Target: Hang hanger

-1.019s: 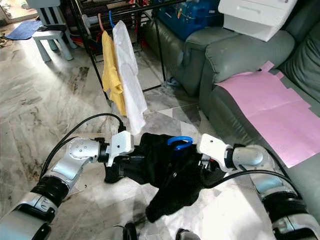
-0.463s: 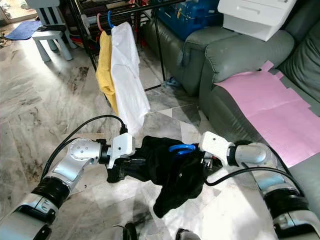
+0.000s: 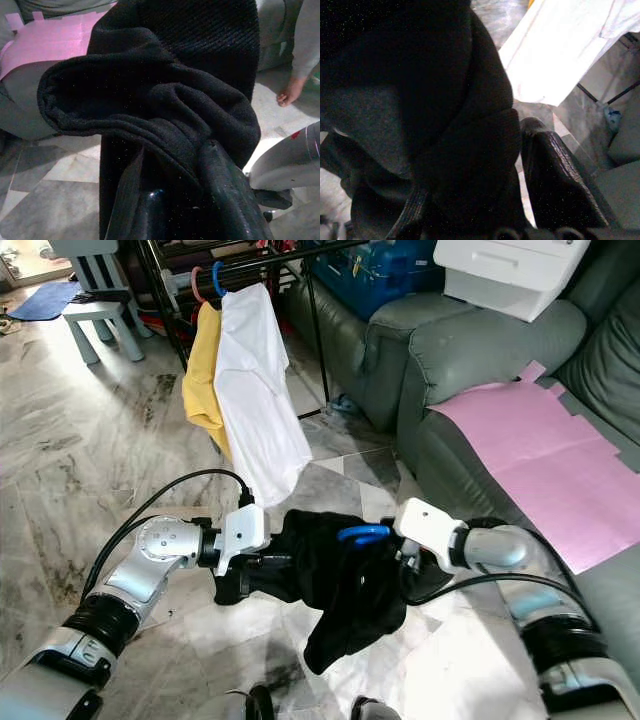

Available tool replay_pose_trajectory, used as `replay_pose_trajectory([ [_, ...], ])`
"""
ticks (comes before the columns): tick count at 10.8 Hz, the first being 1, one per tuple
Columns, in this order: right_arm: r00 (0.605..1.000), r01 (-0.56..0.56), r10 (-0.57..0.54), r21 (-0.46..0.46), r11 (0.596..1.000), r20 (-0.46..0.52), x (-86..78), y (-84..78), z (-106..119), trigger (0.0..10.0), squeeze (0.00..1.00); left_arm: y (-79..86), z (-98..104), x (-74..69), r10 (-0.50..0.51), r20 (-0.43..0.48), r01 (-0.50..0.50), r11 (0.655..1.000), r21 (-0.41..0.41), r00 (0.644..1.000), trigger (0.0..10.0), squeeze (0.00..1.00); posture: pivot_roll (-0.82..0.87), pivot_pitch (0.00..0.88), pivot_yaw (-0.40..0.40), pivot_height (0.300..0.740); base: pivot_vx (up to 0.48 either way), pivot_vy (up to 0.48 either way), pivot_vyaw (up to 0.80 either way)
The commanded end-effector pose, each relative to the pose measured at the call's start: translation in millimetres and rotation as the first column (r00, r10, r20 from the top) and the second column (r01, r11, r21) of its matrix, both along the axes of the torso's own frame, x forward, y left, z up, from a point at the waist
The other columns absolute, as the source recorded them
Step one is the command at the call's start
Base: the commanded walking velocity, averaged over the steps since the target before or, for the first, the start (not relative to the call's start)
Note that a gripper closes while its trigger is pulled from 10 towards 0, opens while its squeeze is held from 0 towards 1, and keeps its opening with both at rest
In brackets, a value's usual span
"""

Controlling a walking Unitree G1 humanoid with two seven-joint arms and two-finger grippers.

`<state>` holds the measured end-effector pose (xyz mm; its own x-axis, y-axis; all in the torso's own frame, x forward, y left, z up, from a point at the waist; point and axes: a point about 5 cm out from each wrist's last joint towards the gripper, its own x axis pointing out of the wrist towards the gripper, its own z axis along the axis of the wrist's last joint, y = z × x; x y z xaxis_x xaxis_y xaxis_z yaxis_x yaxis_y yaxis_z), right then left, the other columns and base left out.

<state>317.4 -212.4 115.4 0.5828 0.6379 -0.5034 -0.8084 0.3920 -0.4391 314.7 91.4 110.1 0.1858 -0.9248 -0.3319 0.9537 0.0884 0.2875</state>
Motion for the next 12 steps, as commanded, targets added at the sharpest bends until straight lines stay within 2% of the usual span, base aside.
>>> replay_pose_trajectory([
  [1, 1.000, 0.022, -0.022, -0.013, 1.000, 0.012, 1.1, -6.2, 3.0, 10.0, 1.00, 4.9, 5.2, 2.4, 0.011, 0.022, -0.011, 1.000, -0.010, 1.000, 10.0, 0.00, -0.12, 0.131, 0.043, 0.740, 0.000, 0.000, 0.00],
  [2, 0.999, 0.022, -0.021, -0.038, 0.999, 0.029, 1.7, -9.2, 5.6, 10.0, 1.00, 5.5, 4.9, 2.4, 0.011, 0.022, -0.011, 1.000, -0.006, 1.000, 10.0, 0.00, -0.12, 0.131, 0.043, 0.740, 0.000, 0.000, 0.00],
  [3, 0.999, 0.015, -0.014, -0.052, 0.999, 0.031, 2.2, -12.6, 9.2, 10.0, 0.92, 6.6, 4.5, 2.4, 0.013, 0.021, -0.013, 1.000, -0.003, 1.000, 10.0, 0.00, -0.12, 0.131, 0.043, 0.740, 0.000, 0.000, 0.00],
  [4, 0.999, -0.002, 0.004, -0.039, 0.999, 0.042, 3.4, -13.6, 18.5, 10.0, 1.00, 7.6, 4.1, 2.8, 0.016, 0.023, -0.016, 1.000, 0.002, 1.000, 10.0, 0.00, -0.12, 0.131, 0.042, 0.740, 0.000, 0.000, 0.00],
  [12, 0.998, 0.008, -0.005, -0.051, 0.999, 0.055, 5.9, -16.9, 22.6, 10.0, 0.99, 7.6, 4.5, 2.9, 0.015, 0.023, -0.014, 1.000, -0.001, 1.000, 10.0, 0.00, -0.12, 0.131, 0.044, 0.740, 0.000, 0.000, 0.00],
])
